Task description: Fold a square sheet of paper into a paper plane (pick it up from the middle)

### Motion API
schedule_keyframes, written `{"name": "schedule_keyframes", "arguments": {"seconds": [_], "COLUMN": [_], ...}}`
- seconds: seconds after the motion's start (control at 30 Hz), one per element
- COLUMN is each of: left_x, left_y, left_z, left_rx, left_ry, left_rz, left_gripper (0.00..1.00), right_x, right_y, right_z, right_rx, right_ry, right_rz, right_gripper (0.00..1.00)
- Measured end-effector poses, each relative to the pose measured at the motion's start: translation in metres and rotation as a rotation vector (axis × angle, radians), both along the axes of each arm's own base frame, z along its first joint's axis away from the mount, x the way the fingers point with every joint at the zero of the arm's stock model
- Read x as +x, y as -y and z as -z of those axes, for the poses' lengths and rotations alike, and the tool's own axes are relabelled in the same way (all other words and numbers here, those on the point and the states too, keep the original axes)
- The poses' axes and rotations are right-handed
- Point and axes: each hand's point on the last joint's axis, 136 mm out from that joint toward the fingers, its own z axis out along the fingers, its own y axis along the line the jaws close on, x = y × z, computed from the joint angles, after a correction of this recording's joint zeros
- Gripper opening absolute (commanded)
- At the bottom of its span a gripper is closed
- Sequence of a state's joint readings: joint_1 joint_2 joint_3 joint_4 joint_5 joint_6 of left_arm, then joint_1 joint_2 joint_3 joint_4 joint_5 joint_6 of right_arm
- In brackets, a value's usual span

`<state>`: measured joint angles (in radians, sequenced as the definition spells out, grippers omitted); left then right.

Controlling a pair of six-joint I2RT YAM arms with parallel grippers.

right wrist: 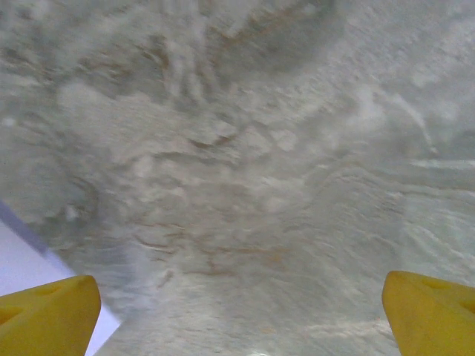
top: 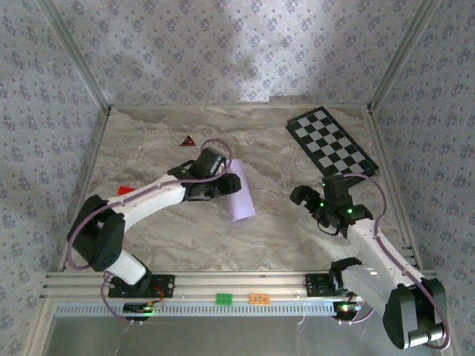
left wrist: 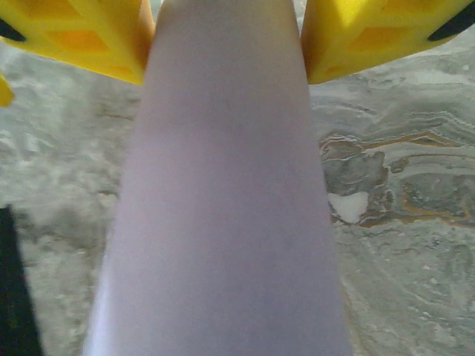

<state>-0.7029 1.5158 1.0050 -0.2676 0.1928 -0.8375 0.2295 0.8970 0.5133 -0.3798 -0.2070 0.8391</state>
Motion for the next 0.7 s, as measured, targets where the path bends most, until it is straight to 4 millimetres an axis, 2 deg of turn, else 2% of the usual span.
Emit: {"name": "schedule_keyframes", "arguments": {"seconds": [0.13,0.3,0.43,0.6,0.7], "left_x": [-0.004,-0.021,-0.025,-0.022,-0.017], "left_y": [-0.002,0.004,0.008,0.011,0.016], "left_z": [0.007,0.023,0.035,0.055,0.056], "left_rx": [-0.137,-0.219,-0.229,-0.223,-0.222], "left_ry": [-0.04,-0.114,-0.162,-0.242,-0.268], "left_rz": [-0.003,0.036,0.062,0.077,0.112], "left_gripper": [0.53,0.52,0.51,0.51,0.52], "right_x": [0.011,0.011,0.009,0.004,0.003], "right_y": [0.0,-0.001,-0.006,-0.026,-0.045], "right_z": [-0.022,-0.021,-0.017,-0.008,-0.006], "right_rx": [0.109,0.154,0.164,0.178,0.171], "right_ry": [0.165,0.197,0.176,0.129,0.106], "right_rz": [0.021,0.023,0.0,-0.108,-0.209], "right_gripper": [1.0,1.0,1.0,0.93,0.87]}}
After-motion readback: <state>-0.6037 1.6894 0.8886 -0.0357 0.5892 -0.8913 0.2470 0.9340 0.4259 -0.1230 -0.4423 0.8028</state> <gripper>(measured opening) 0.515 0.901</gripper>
